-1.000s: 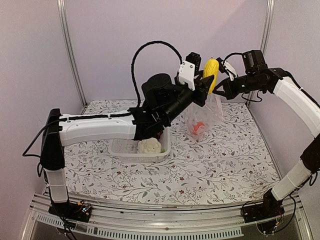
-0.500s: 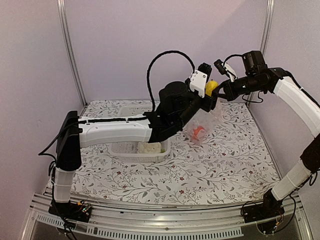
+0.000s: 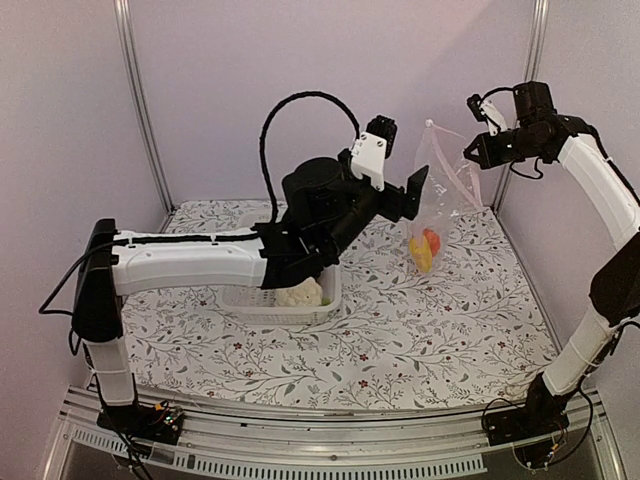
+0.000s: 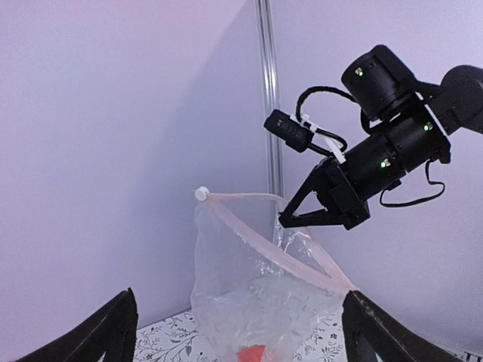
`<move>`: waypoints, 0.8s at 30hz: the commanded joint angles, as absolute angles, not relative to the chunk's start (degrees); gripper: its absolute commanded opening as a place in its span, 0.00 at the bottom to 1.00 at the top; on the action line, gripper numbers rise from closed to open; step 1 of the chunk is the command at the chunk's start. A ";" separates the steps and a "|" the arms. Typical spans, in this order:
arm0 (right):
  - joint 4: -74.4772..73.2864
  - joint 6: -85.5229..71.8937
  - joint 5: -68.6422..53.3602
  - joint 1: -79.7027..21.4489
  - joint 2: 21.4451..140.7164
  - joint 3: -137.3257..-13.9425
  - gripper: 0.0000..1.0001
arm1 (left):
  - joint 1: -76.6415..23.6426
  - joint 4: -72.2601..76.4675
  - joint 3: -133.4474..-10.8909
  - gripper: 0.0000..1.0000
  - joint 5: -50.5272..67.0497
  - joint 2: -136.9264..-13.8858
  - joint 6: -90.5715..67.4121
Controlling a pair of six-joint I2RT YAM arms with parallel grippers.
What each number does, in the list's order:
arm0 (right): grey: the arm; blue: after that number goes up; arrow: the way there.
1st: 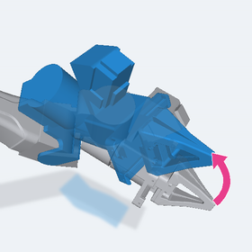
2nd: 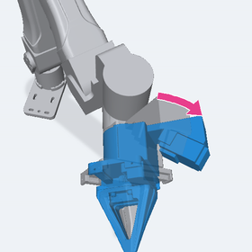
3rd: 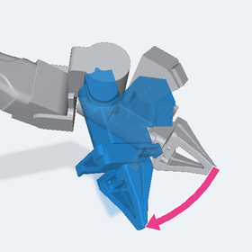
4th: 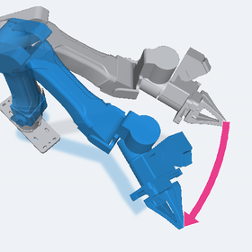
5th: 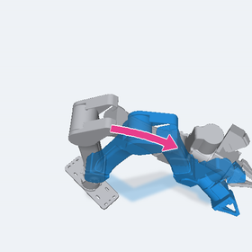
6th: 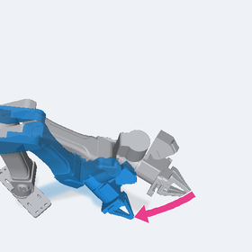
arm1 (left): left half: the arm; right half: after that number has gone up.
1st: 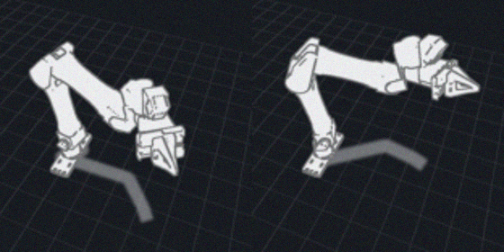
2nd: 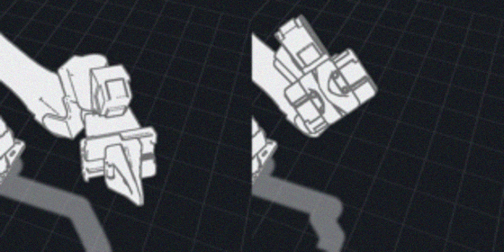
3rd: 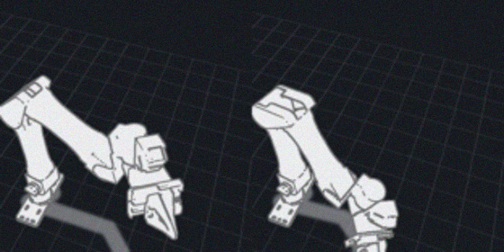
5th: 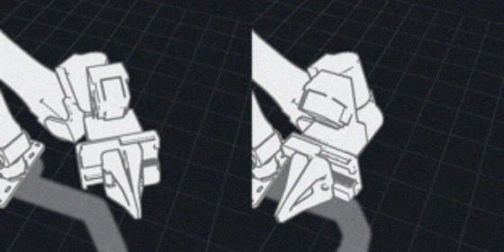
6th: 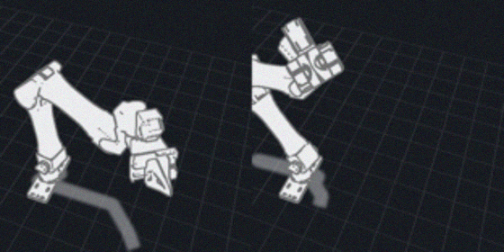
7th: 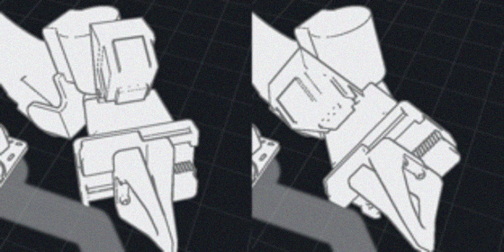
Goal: Place the food in the zip-top bag and seal the zipper
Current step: Place the fake fruit in the zipper food storage bag, then adjust the fake fruit in the bin.
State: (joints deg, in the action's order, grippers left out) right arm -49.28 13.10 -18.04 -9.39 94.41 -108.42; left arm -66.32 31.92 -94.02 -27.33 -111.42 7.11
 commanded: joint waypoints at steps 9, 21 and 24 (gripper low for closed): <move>-44.36 18.98 -13.38 -18.00 94.13 -93.01 0.00 | -67.20 25.18 -78.32 0.93 -34.28 -100.95 -2.41; -42.64 17.83 -23.24 -18.42 93.69 -86.93 0.00 | -58.20 -11.13 -78.28 0.93 -32.30 -98.71 -28.16; -43.15 20.19 -29.28 -18.40 93.09 -88.04 0.00 | -54.75 -16.74 -77.52 0.93 -29.54 -98.26 -32.49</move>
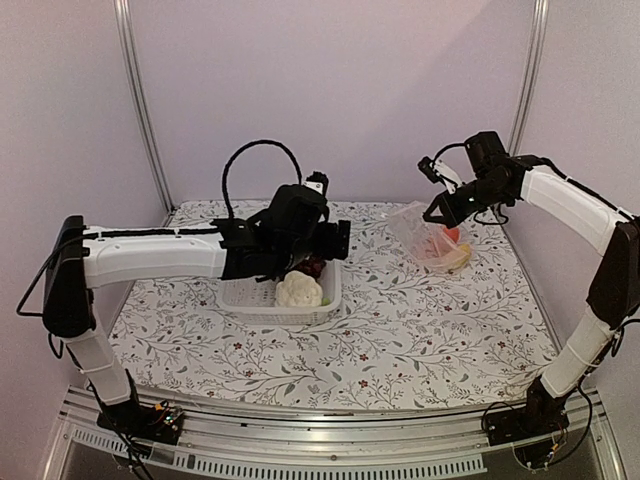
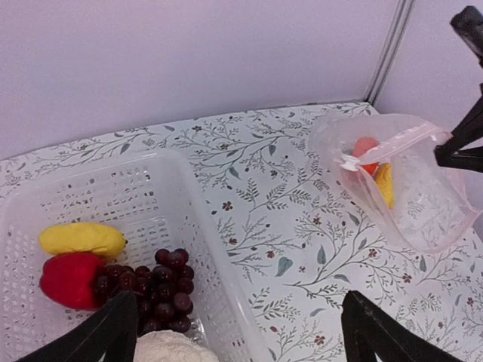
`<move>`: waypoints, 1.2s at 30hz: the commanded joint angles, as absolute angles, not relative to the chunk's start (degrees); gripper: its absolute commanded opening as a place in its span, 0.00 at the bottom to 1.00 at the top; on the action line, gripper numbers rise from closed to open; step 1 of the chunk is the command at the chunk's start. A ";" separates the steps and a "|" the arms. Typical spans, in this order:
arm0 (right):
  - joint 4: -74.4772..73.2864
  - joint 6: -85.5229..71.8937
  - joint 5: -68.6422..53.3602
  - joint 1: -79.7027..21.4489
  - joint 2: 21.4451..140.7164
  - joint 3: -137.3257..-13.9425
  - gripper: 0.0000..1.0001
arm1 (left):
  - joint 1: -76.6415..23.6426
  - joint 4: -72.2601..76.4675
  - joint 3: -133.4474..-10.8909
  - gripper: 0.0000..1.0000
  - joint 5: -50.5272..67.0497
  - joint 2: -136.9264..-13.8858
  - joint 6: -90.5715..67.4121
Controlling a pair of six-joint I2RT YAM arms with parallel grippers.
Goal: Place the food in the zip-top bag and seal the zipper
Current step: Adjust the fake fruit in the bin.
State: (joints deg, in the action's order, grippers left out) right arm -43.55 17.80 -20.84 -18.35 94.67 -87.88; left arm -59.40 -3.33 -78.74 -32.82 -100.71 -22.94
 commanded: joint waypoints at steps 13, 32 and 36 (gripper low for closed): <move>-40.09 20.63 -30.85 -18.61 94.46 -86.84 0.00 | -39.76 -27.80 -79.23 0.88 -20.66 -99.62 -38.97; -35.33 20.61 -30.22 -18.72 88.30 -78.08 0.00 | -33.47 -37.73 -105.38 0.98 -22.71 -124.61 -31.00; -35.23 20.63 -30.36 -18.83 88.01 -77.79 0.00 | -32.53 -38.64 -109.27 0.98 -22.20 -128.45 -33.97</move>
